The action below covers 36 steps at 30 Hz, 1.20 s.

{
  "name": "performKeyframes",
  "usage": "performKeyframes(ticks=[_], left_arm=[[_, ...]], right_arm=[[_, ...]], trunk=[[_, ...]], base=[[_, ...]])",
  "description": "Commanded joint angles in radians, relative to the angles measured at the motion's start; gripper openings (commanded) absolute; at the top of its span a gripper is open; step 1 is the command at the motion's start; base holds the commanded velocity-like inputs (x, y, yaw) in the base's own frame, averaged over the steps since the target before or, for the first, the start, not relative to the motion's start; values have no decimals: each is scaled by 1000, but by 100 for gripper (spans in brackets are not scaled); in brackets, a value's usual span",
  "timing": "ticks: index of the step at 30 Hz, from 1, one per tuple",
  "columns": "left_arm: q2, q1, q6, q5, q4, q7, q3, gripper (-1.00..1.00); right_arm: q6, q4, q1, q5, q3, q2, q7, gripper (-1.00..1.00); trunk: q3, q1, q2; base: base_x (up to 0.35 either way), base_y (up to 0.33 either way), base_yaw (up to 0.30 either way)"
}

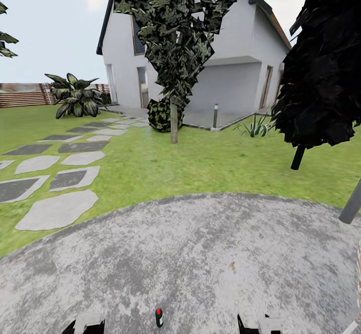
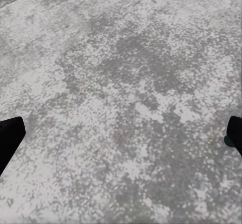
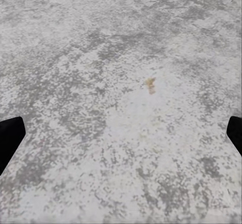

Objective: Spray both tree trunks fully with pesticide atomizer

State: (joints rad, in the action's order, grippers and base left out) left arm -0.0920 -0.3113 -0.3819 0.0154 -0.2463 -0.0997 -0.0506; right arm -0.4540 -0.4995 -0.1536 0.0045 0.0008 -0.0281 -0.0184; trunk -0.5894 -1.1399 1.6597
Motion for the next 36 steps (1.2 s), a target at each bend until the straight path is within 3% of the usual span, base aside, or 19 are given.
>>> performKeyframes(ticks=[1, 36], left_arm=[[0, 0, 0, 0, 0, 0, 0, 100], [0, 0, 0, -2, 1, 0, 0, 100]], right_arm=[[0, 3, 0, 0, 0, 0, 0, 100], [0, 12, 0, 0, 1, 0, 2, 100]], trunk=[[-3, -4, 7], [-113, -138, 252]], base=[[0, 0, 0], [0, 0, 0]])
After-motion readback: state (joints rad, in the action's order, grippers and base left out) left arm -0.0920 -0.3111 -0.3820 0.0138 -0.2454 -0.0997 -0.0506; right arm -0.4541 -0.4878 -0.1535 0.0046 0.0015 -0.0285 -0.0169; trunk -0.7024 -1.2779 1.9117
